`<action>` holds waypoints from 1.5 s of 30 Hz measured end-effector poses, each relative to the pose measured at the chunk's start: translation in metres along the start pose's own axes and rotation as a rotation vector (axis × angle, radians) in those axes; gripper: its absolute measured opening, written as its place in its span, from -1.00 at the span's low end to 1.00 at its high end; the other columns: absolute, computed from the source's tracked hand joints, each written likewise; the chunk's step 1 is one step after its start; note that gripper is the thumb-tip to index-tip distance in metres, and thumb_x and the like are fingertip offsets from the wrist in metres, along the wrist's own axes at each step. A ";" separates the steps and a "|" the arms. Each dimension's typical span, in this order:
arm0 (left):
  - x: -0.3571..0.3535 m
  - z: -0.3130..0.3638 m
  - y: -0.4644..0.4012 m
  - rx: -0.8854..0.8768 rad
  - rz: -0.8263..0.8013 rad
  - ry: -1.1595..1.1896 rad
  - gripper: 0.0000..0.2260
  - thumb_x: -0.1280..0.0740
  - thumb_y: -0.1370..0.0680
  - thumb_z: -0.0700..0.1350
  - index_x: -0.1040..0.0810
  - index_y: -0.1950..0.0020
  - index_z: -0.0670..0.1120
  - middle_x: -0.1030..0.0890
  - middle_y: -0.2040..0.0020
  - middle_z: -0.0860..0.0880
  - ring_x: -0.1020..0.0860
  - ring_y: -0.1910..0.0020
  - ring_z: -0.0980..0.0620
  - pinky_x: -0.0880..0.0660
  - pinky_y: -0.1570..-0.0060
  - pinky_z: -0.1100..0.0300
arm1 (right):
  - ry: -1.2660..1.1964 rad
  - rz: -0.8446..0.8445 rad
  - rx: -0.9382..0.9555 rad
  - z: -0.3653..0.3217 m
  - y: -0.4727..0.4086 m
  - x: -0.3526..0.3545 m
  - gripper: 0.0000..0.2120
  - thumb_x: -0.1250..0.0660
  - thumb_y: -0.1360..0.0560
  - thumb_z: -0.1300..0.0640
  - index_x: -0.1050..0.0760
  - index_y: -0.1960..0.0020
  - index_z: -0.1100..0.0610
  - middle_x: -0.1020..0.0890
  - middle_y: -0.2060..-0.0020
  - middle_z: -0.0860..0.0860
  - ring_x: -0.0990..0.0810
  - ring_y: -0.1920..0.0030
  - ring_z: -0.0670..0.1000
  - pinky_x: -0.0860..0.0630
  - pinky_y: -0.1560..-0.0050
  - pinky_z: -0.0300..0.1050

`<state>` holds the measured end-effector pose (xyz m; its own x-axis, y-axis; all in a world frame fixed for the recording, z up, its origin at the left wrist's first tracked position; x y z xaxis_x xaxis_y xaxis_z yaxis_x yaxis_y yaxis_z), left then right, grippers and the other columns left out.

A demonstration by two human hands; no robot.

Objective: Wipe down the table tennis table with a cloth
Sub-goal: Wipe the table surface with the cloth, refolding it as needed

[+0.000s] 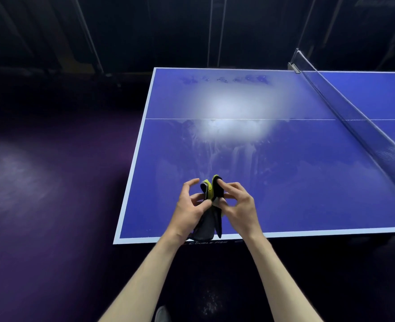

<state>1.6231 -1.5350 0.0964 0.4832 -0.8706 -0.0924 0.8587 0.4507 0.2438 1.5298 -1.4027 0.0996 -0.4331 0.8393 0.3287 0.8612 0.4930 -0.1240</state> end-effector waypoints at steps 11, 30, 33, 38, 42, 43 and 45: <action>-0.004 0.000 -0.006 0.128 0.140 0.104 -0.85 -0.43 -0.58 -0.18 -0.58 -0.12 -0.16 -0.73 0.01 -0.14 -0.71 0.05 -0.08 -0.63 0.18 0.05 | 0.086 -0.008 0.080 -0.001 0.010 -0.005 -0.53 -0.38 -0.52 0.39 -0.64 -0.34 0.02 -0.70 -0.17 -0.21 -0.69 -0.11 -0.16 -0.63 -0.17 -0.07; -0.090 -0.003 0.009 -0.266 -0.129 -0.553 -0.86 -0.34 -0.51 -0.19 -0.46 0.03 0.03 -0.68 0.11 0.06 -0.68 0.11 0.02 -0.65 0.12 0.02 | -0.944 -0.211 -0.776 0.064 0.032 0.025 -0.29 -0.15 -0.56 -0.46 -0.65 -0.22 0.14 -0.65 -0.12 0.22 -0.68 -0.08 0.19 -0.62 -0.10 0.20; -0.098 -0.010 0.011 -0.237 -0.099 -0.456 -0.83 -0.36 -0.48 -0.21 -0.44 0.06 0.03 -0.67 0.10 0.05 -0.66 0.10 0.01 -0.65 0.11 -0.02 | -1.108 -0.135 -0.823 0.074 0.028 0.028 -0.21 -0.10 -0.57 -0.49 -0.51 -0.44 0.12 -0.49 -0.25 0.36 -0.55 -0.24 0.29 -0.60 -0.09 0.23; -0.086 -0.015 0.012 0.017 -0.105 -0.178 -0.69 -0.45 -0.45 -0.07 -0.42 -0.05 -0.13 -0.63 -0.06 -0.24 -0.64 0.03 -0.05 -0.58 -0.01 -0.04 | -1.155 -0.128 -0.739 0.084 0.027 0.034 -0.72 -0.27 -0.68 0.01 -0.60 -0.35 -0.12 -0.65 -0.28 0.23 -0.63 -0.27 0.34 -0.49 -0.24 0.54; -0.086 -0.017 0.010 0.250 -0.067 0.044 -0.52 -0.48 -0.52 0.12 -0.33 -0.31 0.04 -0.70 -0.10 -0.14 -0.70 0.03 -0.13 -0.66 0.05 -0.07 | -0.914 -0.158 -0.562 0.079 0.028 0.035 -0.42 -0.43 -0.57 0.26 -0.42 -0.50 -0.13 -0.65 -0.31 0.16 -0.64 -0.24 0.37 -0.63 -0.11 0.36; -0.084 -0.019 0.007 0.271 0.034 0.027 -0.47 -0.51 -0.49 0.16 -0.32 -0.31 0.06 -0.71 -0.07 -0.13 -0.70 0.10 -0.11 -0.67 0.08 -0.06 | -0.852 -0.148 -0.490 0.075 0.029 0.038 -0.33 -0.51 -0.49 0.28 -0.43 -0.49 -0.14 -0.65 -0.31 0.12 -0.66 -0.23 0.31 -0.68 -0.04 0.26; -0.078 -0.023 0.000 0.257 0.204 -0.025 -0.33 -0.58 -0.34 0.24 -0.32 -0.28 0.07 -0.69 -0.09 -0.14 -0.71 0.09 -0.08 -0.67 0.03 -0.07 | -0.728 -0.135 -0.352 0.069 0.028 0.044 -0.15 -0.59 -0.36 0.27 -0.37 -0.53 -0.18 -0.64 -0.32 0.01 -0.68 -0.24 0.15 -0.69 -0.07 0.14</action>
<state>1.5893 -1.4627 0.0810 0.6337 -0.7736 0.0062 0.6720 0.5544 0.4911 1.5166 -1.3365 0.0462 -0.4990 0.7764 -0.3850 0.7702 0.6010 0.2137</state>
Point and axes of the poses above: each hand's wrist, its own y-axis away from the middle knuckle, its own x-axis out of the back of the hand, z = x × y, the point moved 4 cm from there along -y, towards the middle knuckle
